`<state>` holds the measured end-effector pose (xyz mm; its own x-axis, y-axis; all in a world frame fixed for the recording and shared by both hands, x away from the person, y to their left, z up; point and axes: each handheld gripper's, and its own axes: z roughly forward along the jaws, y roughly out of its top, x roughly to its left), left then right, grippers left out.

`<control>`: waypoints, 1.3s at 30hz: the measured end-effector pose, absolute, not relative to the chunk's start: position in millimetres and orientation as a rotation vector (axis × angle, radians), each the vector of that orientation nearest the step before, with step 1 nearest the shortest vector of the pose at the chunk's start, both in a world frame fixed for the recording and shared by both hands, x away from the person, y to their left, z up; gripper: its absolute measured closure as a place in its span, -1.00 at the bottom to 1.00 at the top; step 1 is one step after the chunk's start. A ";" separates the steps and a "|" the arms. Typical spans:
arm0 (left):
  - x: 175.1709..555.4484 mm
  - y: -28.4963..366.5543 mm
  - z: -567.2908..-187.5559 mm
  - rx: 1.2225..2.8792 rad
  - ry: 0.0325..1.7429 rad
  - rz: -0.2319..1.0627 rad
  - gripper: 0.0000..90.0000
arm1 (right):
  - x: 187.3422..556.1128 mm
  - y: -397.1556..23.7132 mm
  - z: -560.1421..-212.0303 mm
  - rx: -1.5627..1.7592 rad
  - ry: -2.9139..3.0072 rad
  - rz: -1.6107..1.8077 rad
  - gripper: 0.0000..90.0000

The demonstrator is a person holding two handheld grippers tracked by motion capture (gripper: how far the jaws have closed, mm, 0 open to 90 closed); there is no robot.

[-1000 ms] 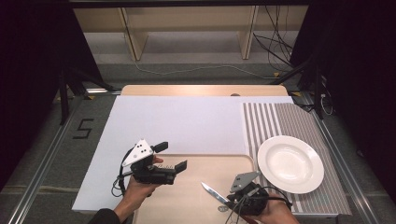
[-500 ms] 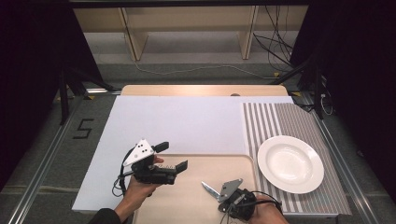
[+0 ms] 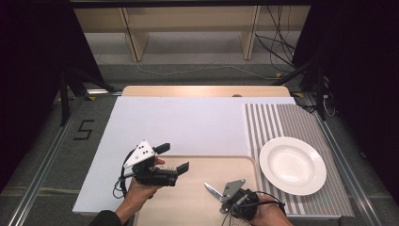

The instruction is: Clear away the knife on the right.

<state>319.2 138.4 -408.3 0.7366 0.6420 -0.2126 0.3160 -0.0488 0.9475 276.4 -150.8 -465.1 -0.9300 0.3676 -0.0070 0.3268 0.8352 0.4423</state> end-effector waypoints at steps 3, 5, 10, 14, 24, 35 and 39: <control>319.4 138.2 -408.5 1.647 0.783 0.312 -0.94 | 276.9 -152.1 -465.1 0.551 2.914 0.671 1.00; 319.0 137.7 -408.5 1.646 0.781 0.311 -0.94 | 277.3 -152.9 -465.1 0.546 2.913 0.670 1.00; 319.2 138.5 -408.3 1.648 0.781 0.313 -0.94 | 277.2 -154.9 -464.4 0.552 2.915 0.654 1.00; 319.0 138.3 -408.3 1.648 0.780 0.313 -0.94 | 278.1 -158.0 -464.0 0.555 2.913 0.643 1.00; 319.0 138.2 -408.2 1.647 0.779 0.315 -0.94 | 284.4 -168.4 -463.0 0.599 2.894 0.620 1.00; 319.2 138.2 -408.0 1.646 0.782 0.313 -0.94 | 282.7 -179.1 -461.8 0.622 2.917 0.597 1.00; 319.2 138.4 -407.9 1.642 0.782 0.311 -0.94 | 282.3 -184.5 -460.9 0.651 2.925 0.586 1.00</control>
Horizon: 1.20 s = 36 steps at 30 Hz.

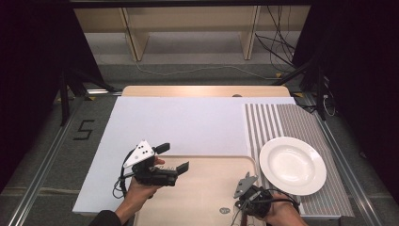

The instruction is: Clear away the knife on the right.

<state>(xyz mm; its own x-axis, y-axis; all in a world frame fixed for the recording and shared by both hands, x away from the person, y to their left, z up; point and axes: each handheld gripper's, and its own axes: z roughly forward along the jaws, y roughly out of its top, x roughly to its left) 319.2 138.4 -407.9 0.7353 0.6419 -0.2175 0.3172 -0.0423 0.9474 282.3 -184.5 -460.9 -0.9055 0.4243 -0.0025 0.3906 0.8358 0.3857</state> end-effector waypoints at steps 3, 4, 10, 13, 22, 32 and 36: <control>319.2 138.3 -407.8 1.643 0.782 0.311 -0.94 | 282.6 -187.7 -460.6 0.671 2.928 0.582 1.00; 319.2 138.3 -407.9 1.643 0.783 0.311 -0.94 | 283.2 -188.8 -460.7 0.663 2.932 0.586 1.00; 319.0 138.1 -407.9 1.643 0.784 0.312 -0.94 | 283.0 -193.9 -459.6 0.688 2.935 0.565 1.00; 319.2 138.3 -408.0 1.643 0.784 0.312 -0.94 | 284.5 -197.8 -459.3 0.704 2.930 0.560 1.00; 319.3 138.1 -408.1 1.644 0.784 0.312 -0.94 | 289.7 -209.0 -459.0 0.748 2.905 0.553 1.00; 319.4 138.2 -408.1 1.643 0.784 0.312 -0.94 | 300.5 -219.3 -459.3 0.763 2.845 0.533 1.00; 319.5 137.9 -408.0 1.644 0.783 0.311 -0.94 | 302.4 -220.4 -459.7 0.757 2.840 0.546 1.00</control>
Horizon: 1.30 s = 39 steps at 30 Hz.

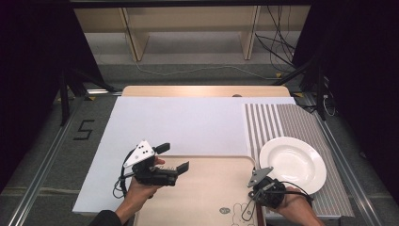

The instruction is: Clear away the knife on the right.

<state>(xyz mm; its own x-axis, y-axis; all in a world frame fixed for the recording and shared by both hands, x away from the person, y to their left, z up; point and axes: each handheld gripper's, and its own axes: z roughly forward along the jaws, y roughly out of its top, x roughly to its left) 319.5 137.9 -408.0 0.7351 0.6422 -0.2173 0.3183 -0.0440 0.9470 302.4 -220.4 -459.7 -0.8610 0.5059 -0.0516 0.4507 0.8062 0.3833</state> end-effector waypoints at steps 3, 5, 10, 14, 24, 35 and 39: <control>319.4 137.9 -408.0 1.646 0.781 0.312 -0.94 | 302.9 -220.0 -458.3 0.771 2.829 0.592 0.92; 319.4 138.0 -407.9 1.647 0.780 0.312 -0.94 | 302.8 -219.6 -456.0 0.777 2.817 0.622 0.90; 319.2 138.0 -407.9 1.646 0.780 0.312 -0.94 | 302.8 -220.6 -451.7 0.789 2.799 0.675 0.81; 319.3 138.0 -407.9 1.647 0.779 0.312 -0.94 | 303.1 -221.1 -448.7 0.809 2.784 0.725 0.58; 319.2 138.1 -407.8 1.650 0.774 0.307 -0.94 | 302.3 -226.1 -428.2 0.920 2.607 1.114 -0.12; 317.9 136.4 -408.4 1.662 0.763 0.287 -0.94 | 290.8 -238.5 -404.7 0.974 2.311 1.532 -0.49; 318.0 135.7 -408.8 1.665 0.760 0.283 -0.94 | 288.6 -246.0 -399.7 0.994 2.223 1.593 -0.55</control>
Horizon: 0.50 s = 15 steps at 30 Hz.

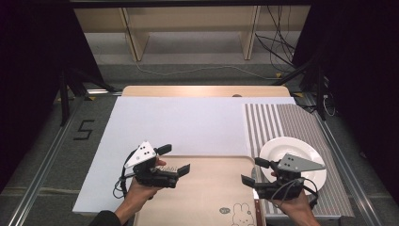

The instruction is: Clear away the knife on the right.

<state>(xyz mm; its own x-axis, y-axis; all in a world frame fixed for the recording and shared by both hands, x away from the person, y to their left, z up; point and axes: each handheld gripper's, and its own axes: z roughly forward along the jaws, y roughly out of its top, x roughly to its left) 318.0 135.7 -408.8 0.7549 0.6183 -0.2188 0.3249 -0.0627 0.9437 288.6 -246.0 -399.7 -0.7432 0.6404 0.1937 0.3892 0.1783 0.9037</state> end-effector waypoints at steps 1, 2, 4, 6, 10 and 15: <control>318.0 135.7 -408.8 1.671 0.756 0.283 -0.94 | 287.6 -248.7 -398.3 1.005 2.198 1.620 -0.55; 318.0 135.6 -408.8 1.673 0.754 0.282 -0.94 | 286.6 -251.6 -397.2 1.011 2.180 1.632 -0.56; 318.3 135.6 -408.9 1.673 0.752 0.282 -0.94 | 283.9 -256.5 -396.1 1.013 2.156 1.624 -0.56; 318.4 135.5 -409.0 1.674 0.753 0.282 -0.94 | 281.8 -260.6 -396.2 1.016 2.147 1.618 -0.57; 317.8 134.1 -408.9 1.672 0.752 0.281 -0.94 | 278.9 -263.6 -397.6 1.016 2.138 1.604 -0.59; 318.5 134.5 -409.0 1.673 0.750 0.284 -0.94 | 278.8 -261.9 -397.6 0.993 2.130 1.601 -0.59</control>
<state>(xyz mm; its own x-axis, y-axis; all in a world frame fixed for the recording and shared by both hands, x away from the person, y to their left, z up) 318.5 134.5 -409.0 0.7607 0.6138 -0.2112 0.3200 -0.0715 0.9447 278.8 -261.9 -397.6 -0.7174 0.6770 0.1644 0.3460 0.1415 0.9275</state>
